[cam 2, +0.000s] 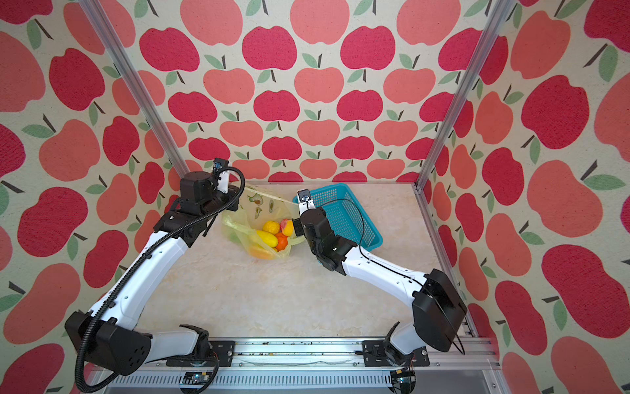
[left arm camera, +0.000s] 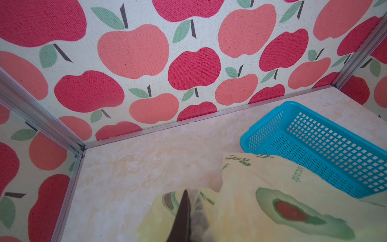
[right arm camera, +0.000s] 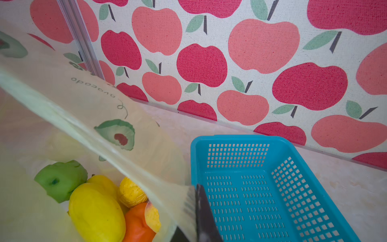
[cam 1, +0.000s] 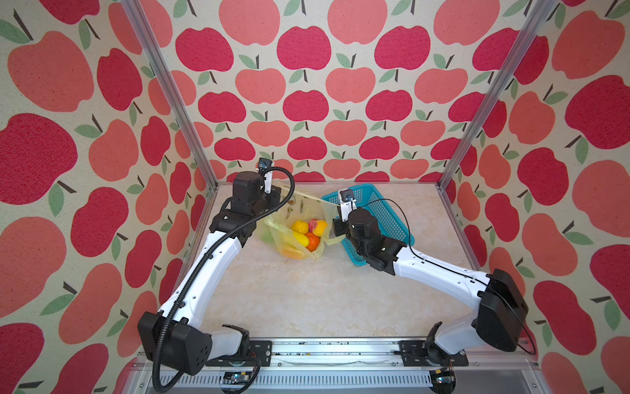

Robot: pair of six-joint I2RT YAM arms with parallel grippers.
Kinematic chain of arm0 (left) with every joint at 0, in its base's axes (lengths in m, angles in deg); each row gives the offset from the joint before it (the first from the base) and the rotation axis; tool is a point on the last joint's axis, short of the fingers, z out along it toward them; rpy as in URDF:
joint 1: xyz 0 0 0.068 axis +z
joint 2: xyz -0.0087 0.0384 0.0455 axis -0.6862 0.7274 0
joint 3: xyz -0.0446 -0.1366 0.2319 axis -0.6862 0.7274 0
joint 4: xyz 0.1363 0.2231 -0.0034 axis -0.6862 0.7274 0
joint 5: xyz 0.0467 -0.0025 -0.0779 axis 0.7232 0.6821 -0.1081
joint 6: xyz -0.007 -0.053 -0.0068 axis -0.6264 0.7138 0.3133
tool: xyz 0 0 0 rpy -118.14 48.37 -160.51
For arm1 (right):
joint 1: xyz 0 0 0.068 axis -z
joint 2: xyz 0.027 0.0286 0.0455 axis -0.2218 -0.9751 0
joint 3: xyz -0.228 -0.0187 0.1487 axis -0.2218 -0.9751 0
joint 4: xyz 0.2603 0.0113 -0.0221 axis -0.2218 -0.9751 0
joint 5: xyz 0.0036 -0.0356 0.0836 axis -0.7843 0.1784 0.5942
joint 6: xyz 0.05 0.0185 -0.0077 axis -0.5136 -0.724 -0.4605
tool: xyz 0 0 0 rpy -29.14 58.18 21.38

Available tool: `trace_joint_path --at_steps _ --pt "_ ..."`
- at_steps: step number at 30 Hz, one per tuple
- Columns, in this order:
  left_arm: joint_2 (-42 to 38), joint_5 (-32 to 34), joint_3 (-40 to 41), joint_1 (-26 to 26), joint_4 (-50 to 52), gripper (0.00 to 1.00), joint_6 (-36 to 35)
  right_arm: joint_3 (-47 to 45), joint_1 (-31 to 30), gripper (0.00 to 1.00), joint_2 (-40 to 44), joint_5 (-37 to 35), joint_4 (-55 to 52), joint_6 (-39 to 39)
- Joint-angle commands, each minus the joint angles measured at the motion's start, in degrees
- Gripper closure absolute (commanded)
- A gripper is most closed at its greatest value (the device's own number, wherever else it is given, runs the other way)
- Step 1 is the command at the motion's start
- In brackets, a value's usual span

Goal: Untie the knot of the plastic bag and take out the fruit
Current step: Pick up the plastic bag from the center of the table.

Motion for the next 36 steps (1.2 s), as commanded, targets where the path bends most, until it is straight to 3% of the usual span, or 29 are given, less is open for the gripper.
trace_joint_path --at_steps 1,5,11,14,18,22,24,29,36 --pt "-2.4 2.4 -2.4 0.3 1.3 1.00 -1.5 2.5 1.5 1.00 -1.1 -0.7 -1.9 1.6" --pt "-9.2 5.2 6.1 -3.8 -2.4 1.00 -2.0 -1.8 1.5 1.00 -0.4 1.7 1.5 1.2" --pt "-21.5 15.3 26.1 -18.1 -10.4 1.00 -3.9 -11.8 1.2 0.88 0.2 2.9 6.1 -2.5" --pt "-24.0 17.4 30.8 -22.3 -8.0 1.00 -1.4 -13.6 -0.1 0.72 1.4 2.9 5.0 -2.2" --pt "-27.2 17.4 36.0 -25.1 -3.7 1.00 3.3 -16.2 -5.6 0.26 5.7 -0.3 4.8 3.7" --pt "-29.7 18.0 42.0 -24.2 -1.2 1.00 6.0 -21.5 -11.9 0.12 14.0 -2.0 7.3 10.3" --pt "-30.4 17.1 44.7 -22.4 -0.8 1.00 7.1 -23.8 -14.3 0.14 18.5 -0.5 7.0 12.2" --pt "-33.3 11.0 46.4 -15.8 -0.5 1.00 10.9 -28.6 -19.8 0.31 24.9 8.4 7.1 15.3" --pt "-35.0 5.1 45.9 -9.4 -1.0 1.00 12.7 -23.4 -19.7 0.66 14.2 6.2 6.7 15.1"
